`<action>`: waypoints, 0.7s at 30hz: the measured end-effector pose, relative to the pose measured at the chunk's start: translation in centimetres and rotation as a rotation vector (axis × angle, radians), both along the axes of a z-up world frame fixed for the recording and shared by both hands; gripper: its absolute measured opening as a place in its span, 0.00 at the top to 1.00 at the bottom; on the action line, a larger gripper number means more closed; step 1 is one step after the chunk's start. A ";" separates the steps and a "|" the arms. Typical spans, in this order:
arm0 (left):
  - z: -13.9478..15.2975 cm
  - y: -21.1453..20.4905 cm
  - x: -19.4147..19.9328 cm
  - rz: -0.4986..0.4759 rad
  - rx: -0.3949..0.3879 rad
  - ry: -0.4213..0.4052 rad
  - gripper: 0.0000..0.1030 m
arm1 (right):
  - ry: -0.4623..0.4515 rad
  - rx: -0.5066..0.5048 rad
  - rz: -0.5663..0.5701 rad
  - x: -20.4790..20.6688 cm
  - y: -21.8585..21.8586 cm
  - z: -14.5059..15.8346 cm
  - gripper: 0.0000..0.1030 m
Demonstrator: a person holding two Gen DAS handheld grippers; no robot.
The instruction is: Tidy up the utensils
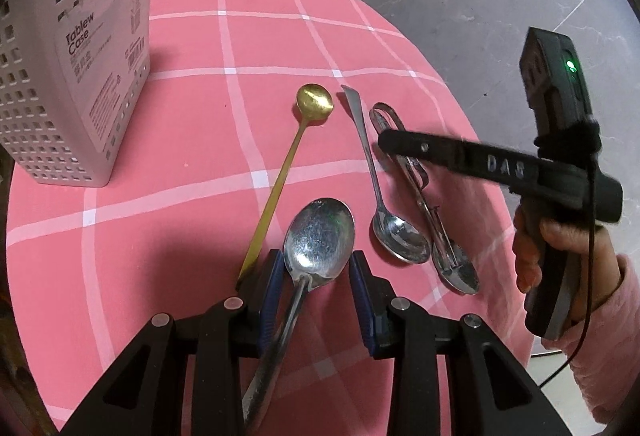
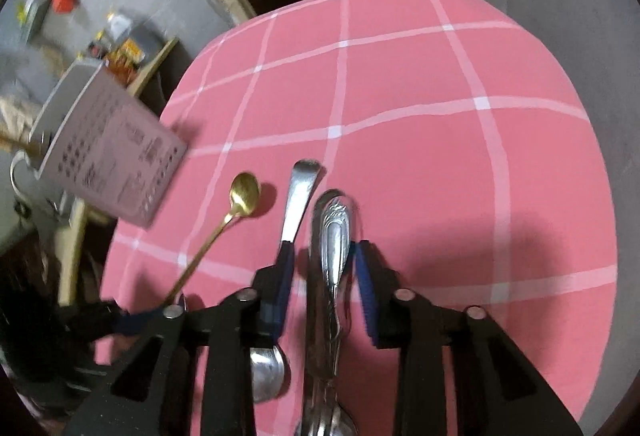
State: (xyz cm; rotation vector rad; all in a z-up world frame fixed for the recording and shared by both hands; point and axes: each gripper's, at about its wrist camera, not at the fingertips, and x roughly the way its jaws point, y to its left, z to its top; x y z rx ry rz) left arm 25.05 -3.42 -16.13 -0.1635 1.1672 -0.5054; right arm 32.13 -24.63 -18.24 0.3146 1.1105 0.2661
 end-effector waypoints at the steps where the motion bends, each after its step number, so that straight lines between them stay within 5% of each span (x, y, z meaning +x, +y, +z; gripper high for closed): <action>1: 0.0 0.1 0.0 -0.001 -0.006 0.002 0.70 | 0.009 0.035 -0.017 0.0 -0.4 -0.2 0.80; 8: 1.0 1.5 -1.2 0.017 -0.078 -0.022 0.70 | -0.020 0.155 -0.075 -1.8 -1.9 0.7 0.81; 15: 4.9 2.0 -3.7 0.021 -0.127 -0.187 0.71 | -0.188 0.167 -0.099 -5.6 -2.5 4.6 0.81; 18: 6.9 2.2 -4.5 0.012 -0.131 -0.271 0.73 | -0.256 0.164 -0.106 -7.6 -2.5 6.0 0.98; 20: 8.0 2.4 -4.7 0.004 -0.127 -0.313 0.97 | -0.288 0.170 -0.111 -8.7 -2.5 6.7 0.98; 21: 8.4 2.5 -4.7 -0.002 -0.124 -0.324 0.98 | -0.297 0.165 -0.109 -8.9 -2.6 7.0 0.98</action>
